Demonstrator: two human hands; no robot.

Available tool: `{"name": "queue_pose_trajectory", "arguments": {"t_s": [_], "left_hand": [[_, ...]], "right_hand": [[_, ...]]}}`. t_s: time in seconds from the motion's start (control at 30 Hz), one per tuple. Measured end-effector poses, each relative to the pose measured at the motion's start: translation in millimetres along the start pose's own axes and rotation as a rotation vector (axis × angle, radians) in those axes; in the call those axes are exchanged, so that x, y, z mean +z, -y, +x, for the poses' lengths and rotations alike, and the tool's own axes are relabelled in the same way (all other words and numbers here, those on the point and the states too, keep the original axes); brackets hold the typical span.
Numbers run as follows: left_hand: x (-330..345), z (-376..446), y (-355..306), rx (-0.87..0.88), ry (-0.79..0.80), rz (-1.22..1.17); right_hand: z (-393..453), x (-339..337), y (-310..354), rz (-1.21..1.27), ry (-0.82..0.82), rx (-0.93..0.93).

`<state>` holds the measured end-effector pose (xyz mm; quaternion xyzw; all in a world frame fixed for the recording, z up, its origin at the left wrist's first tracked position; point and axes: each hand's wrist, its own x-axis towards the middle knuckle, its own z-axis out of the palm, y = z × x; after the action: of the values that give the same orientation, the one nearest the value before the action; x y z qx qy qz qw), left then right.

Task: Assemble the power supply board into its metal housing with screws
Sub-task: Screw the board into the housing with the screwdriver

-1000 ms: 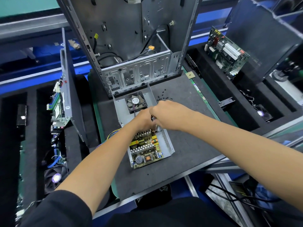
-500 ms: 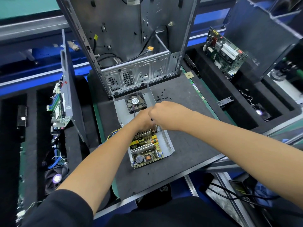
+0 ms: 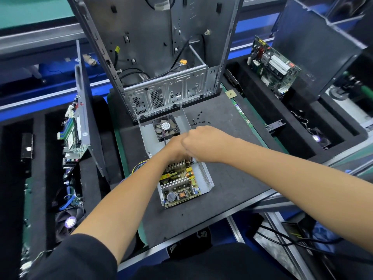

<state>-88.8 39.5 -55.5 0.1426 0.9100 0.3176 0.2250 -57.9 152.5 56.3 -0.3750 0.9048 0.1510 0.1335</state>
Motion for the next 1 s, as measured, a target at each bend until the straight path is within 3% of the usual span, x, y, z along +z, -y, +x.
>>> {"name": "queue_pose_trajectory", "arguments": {"t_s": [0.1,0.3,0.53,0.73,1.0], "left_hand": [[-1,1,0,0.006,0.007,0.021],[3,4,4,0.003,0.023,0.052],[2,7,5,-0.018,0.057,0.113],[5,10,9,-0.018,0.015,0.102],[5,9,9,-0.067,0.023,0.112]], "right_hand": [[2,4,0,-0.064,-0.026,0.048],[1,0,-4,0.218,0.075,-0.02],[5,9,-5,-0.052,-0.086,0.086],[1,5,-9,0.181,0.047,0.029],[1,10,-4,-0.061,-0.056,0.101]]}}
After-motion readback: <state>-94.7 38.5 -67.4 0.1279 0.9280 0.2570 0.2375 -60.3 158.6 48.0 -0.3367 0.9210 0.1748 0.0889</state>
